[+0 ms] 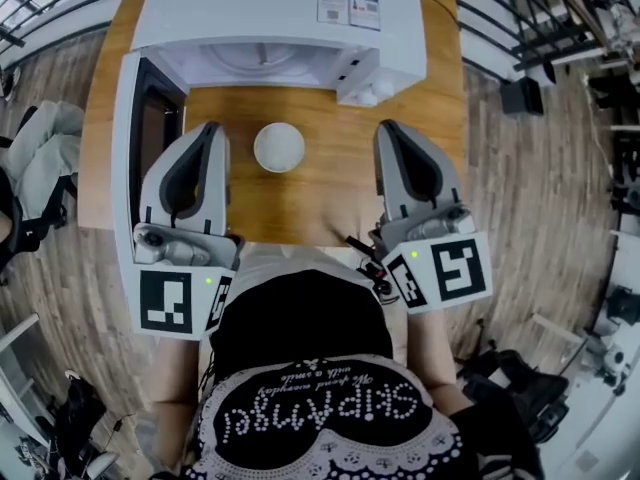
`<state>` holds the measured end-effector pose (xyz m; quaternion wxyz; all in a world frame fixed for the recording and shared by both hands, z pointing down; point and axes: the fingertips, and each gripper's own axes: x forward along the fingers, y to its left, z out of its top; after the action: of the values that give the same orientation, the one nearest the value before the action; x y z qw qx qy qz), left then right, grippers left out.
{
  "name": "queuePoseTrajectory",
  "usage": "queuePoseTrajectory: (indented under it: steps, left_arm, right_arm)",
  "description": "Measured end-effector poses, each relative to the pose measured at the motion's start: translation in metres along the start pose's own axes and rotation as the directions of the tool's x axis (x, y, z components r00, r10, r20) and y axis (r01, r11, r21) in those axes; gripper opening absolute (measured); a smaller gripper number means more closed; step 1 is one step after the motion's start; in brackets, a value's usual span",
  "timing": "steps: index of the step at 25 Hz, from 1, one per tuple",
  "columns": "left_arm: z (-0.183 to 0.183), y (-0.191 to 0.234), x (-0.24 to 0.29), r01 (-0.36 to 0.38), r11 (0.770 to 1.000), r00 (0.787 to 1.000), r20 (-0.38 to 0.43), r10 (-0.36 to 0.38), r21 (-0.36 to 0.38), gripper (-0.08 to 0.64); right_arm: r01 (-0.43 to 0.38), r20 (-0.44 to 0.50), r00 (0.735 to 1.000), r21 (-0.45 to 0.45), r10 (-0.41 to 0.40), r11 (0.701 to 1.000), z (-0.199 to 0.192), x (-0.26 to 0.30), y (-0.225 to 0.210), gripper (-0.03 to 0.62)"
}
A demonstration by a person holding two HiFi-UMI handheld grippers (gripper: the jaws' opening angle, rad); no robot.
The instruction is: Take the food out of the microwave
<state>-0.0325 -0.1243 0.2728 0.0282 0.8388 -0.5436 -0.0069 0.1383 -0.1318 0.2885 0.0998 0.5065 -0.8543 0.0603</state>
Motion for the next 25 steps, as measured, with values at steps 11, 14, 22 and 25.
queuePoseTrajectory:
  steps: [11, 14, 22, 25]
  left_arm:
    - [-0.005, -0.015, -0.015, 0.012, 0.999, 1.0, -0.022, -0.013, -0.046, 0.031]
    - [-0.006, -0.013, -0.014, 0.004, 0.999, 1.0, -0.028, -0.005, -0.037, 0.031]
    - [-0.006, -0.008, -0.012, -0.02, 1.0, 0.999, -0.026, 0.019, -0.023, 0.031]
    - [-0.008, -0.006, -0.011, -0.024, 1.0, 0.999, -0.028, 0.024, -0.016, 0.031]
  right_arm:
    - [0.019, 0.007, 1.0, 0.041, -0.02, 0.999, -0.005, -0.037, -0.003, 0.032]
    - [0.031, 0.0, 1.0, 0.041, -0.031, 0.999, -0.007, -0.036, -0.007, 0.032]
    - [0.041, -0.022, 0.999, 0.045, -0.04, 0.998, -0.012, -0.035, -0.014, 0.032]
    - [0.051, -0.029, 0.998, 0.041, -0.05, 0.998, -0.014, -0.034, -0.018, 0.032]
